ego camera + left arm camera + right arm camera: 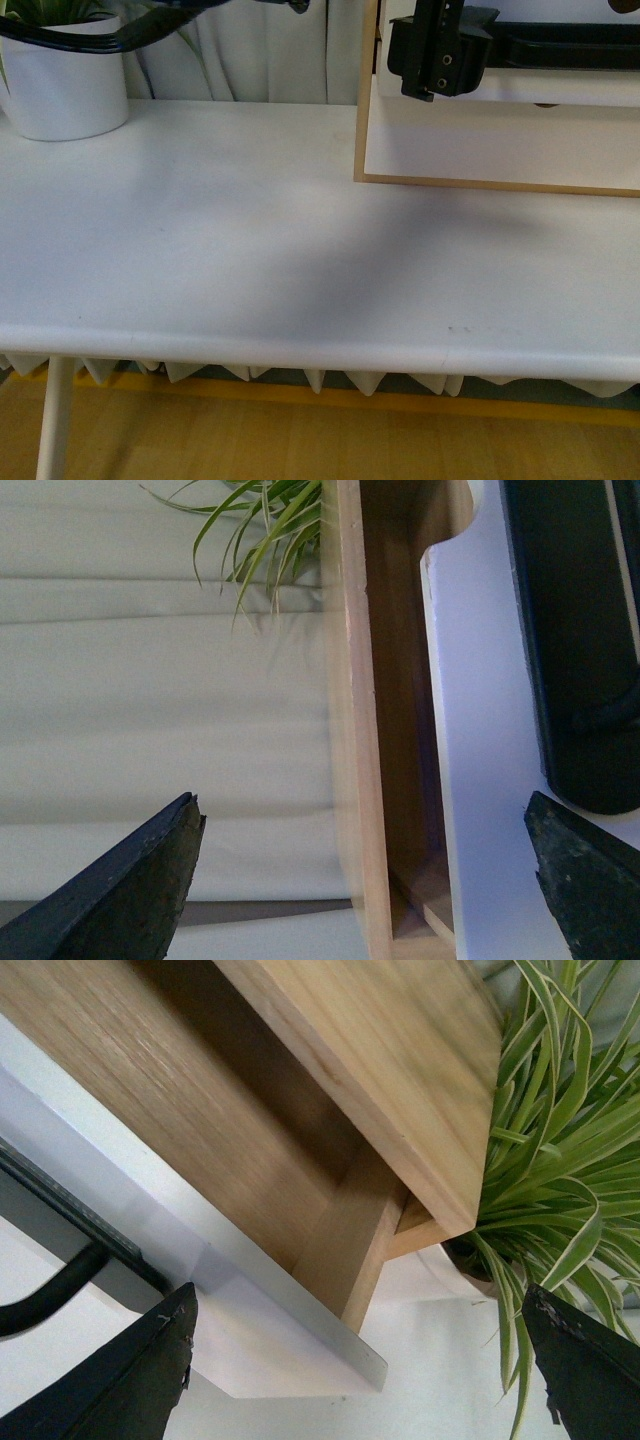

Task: Close drawer sideways

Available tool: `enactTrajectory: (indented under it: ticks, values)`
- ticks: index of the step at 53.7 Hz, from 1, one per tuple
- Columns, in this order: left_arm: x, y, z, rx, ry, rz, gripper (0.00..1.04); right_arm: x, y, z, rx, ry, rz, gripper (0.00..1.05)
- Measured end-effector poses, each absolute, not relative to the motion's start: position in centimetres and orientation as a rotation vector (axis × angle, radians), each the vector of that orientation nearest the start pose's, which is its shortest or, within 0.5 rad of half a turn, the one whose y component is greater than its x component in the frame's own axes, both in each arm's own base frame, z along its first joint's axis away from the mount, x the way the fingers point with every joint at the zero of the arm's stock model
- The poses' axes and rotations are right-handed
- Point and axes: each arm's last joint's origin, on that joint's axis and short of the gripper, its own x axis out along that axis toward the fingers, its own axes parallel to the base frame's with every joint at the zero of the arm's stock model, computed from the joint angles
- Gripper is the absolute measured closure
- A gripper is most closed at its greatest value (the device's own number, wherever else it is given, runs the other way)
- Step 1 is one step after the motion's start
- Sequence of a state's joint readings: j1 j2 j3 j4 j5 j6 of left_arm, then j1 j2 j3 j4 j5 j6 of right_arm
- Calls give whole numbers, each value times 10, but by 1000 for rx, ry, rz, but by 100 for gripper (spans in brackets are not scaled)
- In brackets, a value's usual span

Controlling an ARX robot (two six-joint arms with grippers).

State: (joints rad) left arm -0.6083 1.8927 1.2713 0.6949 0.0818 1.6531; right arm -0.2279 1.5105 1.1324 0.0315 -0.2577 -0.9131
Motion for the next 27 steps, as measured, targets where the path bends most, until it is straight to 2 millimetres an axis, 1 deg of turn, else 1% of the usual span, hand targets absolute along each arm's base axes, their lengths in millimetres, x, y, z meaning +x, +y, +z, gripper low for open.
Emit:
enactTrajectory:
  ticks: [13, 18, 22, 27]
  values:
    - [392, -268, 265, 1560, -628, -432, 6, 372, -80, 295, -815, 277, 114, 9]
    - [402, -273, 265, 1561, -626, -421, 6, 383, -83, 294, -801, 272, 97, 9]
    - [414, -277, 266, 1562, -621, -412, 6, 394, -86, 293, -786, 267, 79, 9]
    - [422, -281, 266, 1558, -629, -410, 6, 402, -87, 288, -765, 271, 75, 9]
